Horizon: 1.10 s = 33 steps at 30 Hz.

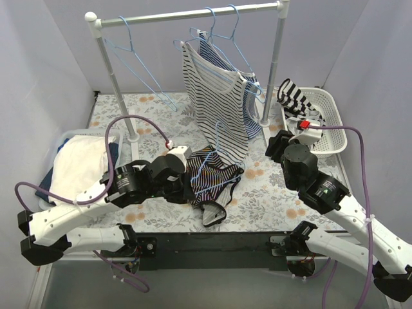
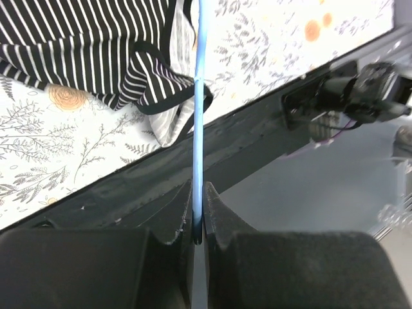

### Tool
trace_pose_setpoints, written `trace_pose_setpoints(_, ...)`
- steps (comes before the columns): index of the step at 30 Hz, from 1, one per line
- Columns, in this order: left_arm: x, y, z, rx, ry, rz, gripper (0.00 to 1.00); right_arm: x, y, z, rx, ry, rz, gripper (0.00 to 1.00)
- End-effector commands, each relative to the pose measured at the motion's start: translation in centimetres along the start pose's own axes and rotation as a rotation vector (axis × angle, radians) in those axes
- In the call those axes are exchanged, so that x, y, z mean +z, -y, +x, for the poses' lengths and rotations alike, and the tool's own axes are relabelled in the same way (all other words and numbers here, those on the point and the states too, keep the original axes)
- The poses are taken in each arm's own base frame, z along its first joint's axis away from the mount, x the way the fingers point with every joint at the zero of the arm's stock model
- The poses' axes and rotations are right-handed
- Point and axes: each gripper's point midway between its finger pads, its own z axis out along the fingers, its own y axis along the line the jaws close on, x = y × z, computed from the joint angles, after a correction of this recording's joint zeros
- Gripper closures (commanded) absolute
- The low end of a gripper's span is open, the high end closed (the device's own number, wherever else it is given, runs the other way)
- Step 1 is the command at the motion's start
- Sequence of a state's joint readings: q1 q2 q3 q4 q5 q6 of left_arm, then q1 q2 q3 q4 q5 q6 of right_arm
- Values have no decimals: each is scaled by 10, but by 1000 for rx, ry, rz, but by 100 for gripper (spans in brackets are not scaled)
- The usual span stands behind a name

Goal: Remove the tank top from the hanger
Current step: Place the hanger at the clothesline.

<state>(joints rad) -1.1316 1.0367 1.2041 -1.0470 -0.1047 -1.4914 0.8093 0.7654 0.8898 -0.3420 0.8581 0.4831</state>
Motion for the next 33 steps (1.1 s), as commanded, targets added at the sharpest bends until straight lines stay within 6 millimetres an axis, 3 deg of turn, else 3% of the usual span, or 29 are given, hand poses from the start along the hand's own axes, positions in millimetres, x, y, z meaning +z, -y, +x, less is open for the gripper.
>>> trace_pose_setpoints(1, -34, -2, -27, -78, 146, 8, 100, 1, 1, -3, 12, 18, 13, 41)
trace_pose_setpoints(6, -62, 7, -48, -114, 277, 103, 100, 2, 3, 5, 2, 5, 15, 41)
trace_pose_setpoints(10, -69, -11, -56, -147, 337, 25, 100, 3, 3, 9, -1, -3, 17, 41)
trace_pose_setpoints(15, -76, -15, -74, -175, 447, 27, 100, 5, 3, 13, -6, -12, 21, 40)
trace_pose_setpoints(18, -76, -18, -87, -158, 489, -29, 100, 6, 3, 16, -8, -19, 20, 40)
trace_pose_setpoints(26, -55, -3, -108, -51, 485, -114, 100, 6, 4, 23, -14, -31, 24, 39)
trace_pose_setpoints(33, -67, -16, -128, -97, 575, -220, 100, 5, 8, 26, -9, -37, 31, 38)
